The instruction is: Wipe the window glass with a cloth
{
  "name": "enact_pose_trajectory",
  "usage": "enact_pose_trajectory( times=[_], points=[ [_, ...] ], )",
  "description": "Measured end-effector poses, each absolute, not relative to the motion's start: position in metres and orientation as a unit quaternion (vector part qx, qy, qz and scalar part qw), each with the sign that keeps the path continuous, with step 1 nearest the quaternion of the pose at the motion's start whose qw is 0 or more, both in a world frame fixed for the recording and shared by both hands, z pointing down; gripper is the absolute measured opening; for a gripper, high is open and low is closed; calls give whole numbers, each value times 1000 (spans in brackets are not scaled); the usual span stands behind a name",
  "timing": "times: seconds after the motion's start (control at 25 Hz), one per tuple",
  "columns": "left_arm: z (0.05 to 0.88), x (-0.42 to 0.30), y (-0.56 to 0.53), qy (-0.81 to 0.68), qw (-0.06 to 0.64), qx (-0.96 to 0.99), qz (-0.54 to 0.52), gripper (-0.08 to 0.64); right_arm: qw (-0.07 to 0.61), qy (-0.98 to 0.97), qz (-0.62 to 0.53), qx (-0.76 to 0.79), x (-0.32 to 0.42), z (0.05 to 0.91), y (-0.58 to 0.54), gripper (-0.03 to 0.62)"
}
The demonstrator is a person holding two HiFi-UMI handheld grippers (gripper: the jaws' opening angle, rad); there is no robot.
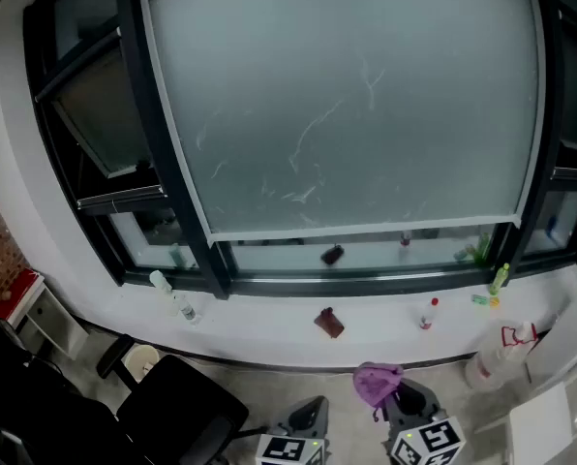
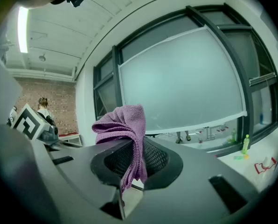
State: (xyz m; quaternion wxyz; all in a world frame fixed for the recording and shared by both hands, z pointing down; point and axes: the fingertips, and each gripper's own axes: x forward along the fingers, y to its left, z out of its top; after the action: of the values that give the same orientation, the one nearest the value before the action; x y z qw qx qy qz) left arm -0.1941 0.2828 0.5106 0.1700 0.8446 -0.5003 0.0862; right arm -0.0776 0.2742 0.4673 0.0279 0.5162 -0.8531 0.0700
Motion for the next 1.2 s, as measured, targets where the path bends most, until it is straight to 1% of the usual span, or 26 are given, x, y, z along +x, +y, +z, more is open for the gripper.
enact_pose_trajectory(
  times=[0.2,0.52,0.72,0.84,1.2],
  points=[
    [481,-125,329,-501,139,852,68,5,34,-855,55,514,-19,452,330,49],
    [492,-34,376,-489,123,859,83,5,19,-840,59,540,70,459,388,49],
    [493,-7,395,-489,123,860,85,5,23,-843,59,534,95,464,408,49],
    [488,2,403,-490,121,859,86,5,6,-848,68,526,103,460,415,49],
    [488,6,407,-507,115,850,88,5,-2,-860,69,505,103,463,414,49]
  ],
)
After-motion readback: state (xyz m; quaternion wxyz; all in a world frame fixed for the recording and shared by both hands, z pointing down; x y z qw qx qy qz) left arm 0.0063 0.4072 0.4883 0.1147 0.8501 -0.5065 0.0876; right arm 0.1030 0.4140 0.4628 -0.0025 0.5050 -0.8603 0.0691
